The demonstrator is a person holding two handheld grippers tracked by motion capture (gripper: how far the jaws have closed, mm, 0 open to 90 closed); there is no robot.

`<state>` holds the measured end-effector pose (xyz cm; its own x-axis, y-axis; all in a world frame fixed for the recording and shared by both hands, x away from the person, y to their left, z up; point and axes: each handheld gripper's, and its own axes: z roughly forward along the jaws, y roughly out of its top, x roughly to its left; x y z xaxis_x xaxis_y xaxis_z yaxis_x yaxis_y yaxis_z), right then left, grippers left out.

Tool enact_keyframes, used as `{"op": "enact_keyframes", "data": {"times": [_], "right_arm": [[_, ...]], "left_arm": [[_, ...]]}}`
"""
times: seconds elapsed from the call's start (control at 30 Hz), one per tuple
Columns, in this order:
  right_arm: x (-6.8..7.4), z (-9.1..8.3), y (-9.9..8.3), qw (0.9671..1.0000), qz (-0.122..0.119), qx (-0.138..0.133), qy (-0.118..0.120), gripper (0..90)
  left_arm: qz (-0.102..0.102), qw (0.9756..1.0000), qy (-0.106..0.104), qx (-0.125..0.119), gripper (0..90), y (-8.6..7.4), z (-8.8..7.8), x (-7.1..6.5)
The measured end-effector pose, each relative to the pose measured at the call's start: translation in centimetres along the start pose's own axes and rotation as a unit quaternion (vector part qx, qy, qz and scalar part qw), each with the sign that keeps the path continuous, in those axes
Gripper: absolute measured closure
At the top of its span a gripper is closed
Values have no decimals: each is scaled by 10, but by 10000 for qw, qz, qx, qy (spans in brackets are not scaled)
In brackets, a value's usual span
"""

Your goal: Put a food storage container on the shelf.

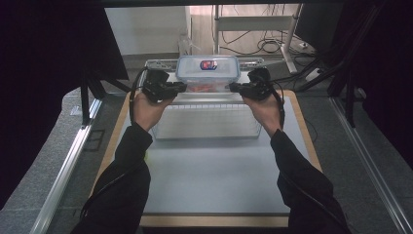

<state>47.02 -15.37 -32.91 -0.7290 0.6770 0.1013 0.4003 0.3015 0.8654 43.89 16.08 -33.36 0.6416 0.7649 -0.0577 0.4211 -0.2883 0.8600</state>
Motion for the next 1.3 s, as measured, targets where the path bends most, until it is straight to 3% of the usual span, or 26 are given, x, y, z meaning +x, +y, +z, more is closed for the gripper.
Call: {"op": "enact_keyframes", "data": {"times": [0.13,0.37,0.5,0.73,1.0,1.3], "right_arm": [[1,-3,-1,10000,-31,-42,-18,887],[5,-10,-6,9999,-46,-133,54,753],[10,-13,-11,9998,-62,-129,102,640],[23,-19,-22,9993,-323,-88,160,487],[32,-29,-42,9987,-407,-107,296,361],[41,-40,-68,9975,-640,-42,308,249]], "left_arm": [[-1,9999,-149,-46,733,-5,-2,-1],[48,9991,-386,-189,628,-21,-9,-12],[130,9988,-414,-224,561,-28,-12,-17],[251,9982,-443,-315,441,-40,-20,-30],[445,9976,-495,-205,372,-60,-23,-48],[380,9970,-614,-269,290,-84,-26,-61]]}}
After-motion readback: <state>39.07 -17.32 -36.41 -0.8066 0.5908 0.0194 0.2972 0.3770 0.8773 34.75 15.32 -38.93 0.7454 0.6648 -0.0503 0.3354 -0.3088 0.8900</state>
